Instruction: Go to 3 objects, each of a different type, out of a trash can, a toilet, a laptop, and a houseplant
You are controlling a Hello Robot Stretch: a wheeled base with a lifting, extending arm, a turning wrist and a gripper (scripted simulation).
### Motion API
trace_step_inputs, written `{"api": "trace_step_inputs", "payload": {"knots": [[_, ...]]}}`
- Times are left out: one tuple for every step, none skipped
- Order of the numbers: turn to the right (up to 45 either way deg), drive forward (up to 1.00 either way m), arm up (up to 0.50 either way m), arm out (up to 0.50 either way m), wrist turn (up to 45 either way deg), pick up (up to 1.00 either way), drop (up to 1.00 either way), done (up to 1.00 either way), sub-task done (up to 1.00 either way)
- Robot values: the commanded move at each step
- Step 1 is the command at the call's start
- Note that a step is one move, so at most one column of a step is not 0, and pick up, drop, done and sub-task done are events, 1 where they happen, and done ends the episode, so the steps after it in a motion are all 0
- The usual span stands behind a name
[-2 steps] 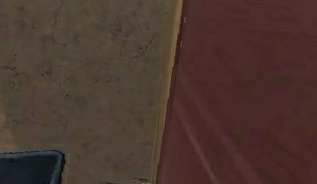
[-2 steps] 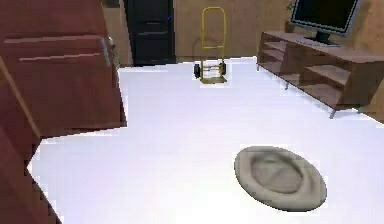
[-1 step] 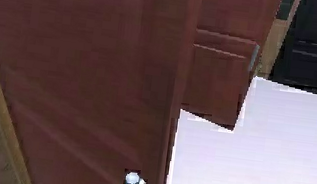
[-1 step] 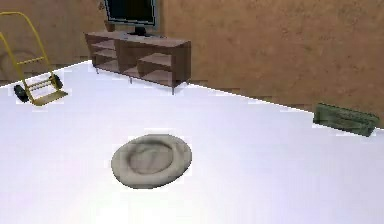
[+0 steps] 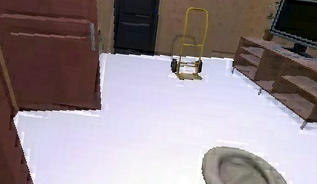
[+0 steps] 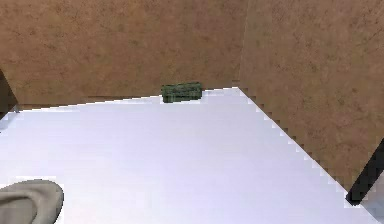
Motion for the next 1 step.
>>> {"api": "trace_step_inputs", "payload": {"knots": [[3.0,0.0,0.0,0.0,0.0,0.0,0.0,0.0,0.0]]}}
